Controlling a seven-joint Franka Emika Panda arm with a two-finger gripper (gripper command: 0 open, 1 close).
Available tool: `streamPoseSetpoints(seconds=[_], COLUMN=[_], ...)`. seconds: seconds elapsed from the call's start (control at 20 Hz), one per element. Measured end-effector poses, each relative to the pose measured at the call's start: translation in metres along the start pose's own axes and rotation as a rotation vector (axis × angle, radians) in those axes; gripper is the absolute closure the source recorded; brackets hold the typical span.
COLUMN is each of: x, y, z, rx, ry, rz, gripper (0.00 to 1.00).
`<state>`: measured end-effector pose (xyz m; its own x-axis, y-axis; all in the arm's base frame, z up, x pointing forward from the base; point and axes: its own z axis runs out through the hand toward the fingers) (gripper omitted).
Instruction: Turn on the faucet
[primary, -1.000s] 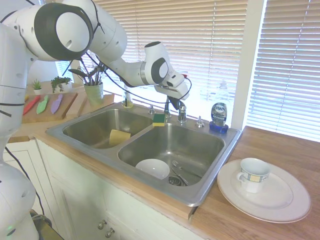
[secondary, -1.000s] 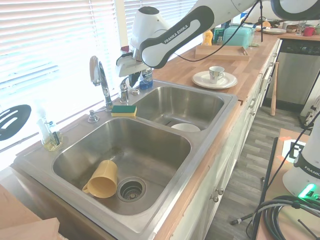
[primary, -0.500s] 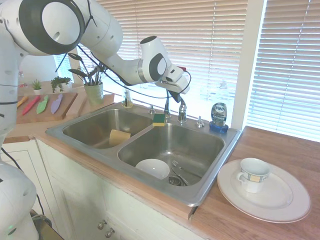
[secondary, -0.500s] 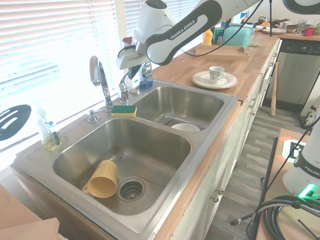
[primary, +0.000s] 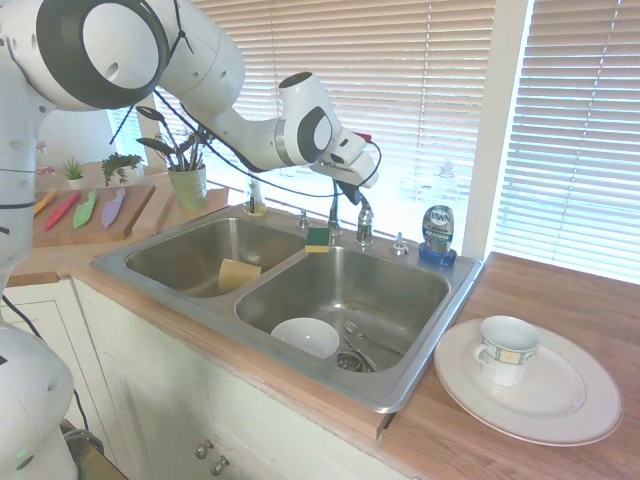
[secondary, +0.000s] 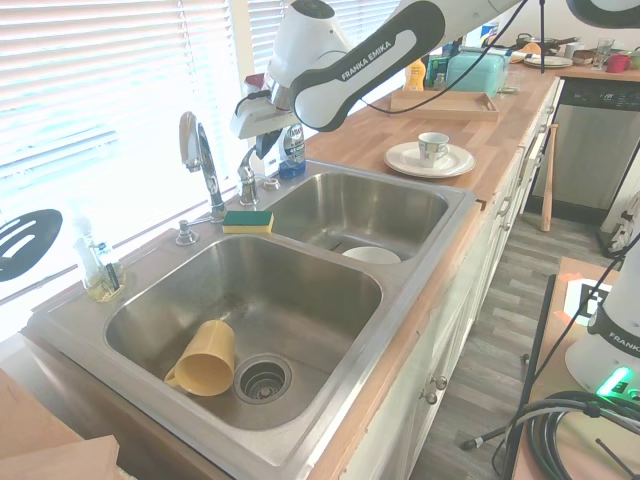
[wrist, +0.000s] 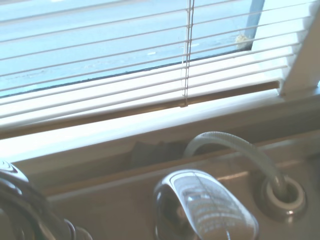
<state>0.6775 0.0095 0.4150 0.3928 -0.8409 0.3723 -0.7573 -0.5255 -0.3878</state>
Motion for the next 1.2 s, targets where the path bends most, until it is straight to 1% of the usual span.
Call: streamPoseSetpoints(seconds=[0.05, 0.1, 0.35, 0.45, 0.55, 0.7, 0.95, 1.0, 1.1, 1.2], x=[-0.003, -0.007, -0.031, -0.033, -0.036, -0.045, -0.064, -0.068, -0.074, -0.077], y=[0.003, 0.007, 0.037, 0.048, 0.059, 0.084, 0.140, 0.152, 0.173, 0.186], z=[0.003, 0.007, 0.023, 0.020, 0.007, -0.027, -0.088, -0.097, -0.110, -0.117], rx=[-0.030, -0.077, -0.341, -0.422, -0.455, -0.471, -0.469, -0.469, -0.471, -0.463], ry=[-0.013, -0.040, -0.203, -0.245, -0.268, -0.298, -0.334, -0.337, -0.341, -0.350], rz=[-0.009, -0.020, -0.071, -0.075, -0.078, -0.098, -0.116, -0.117, -0.114, -0.111], gripper=[1.00, 1.00, 1.00, 1.00, 1.00, 1.00, 1.00, 0.00, 0.00, 0.00])
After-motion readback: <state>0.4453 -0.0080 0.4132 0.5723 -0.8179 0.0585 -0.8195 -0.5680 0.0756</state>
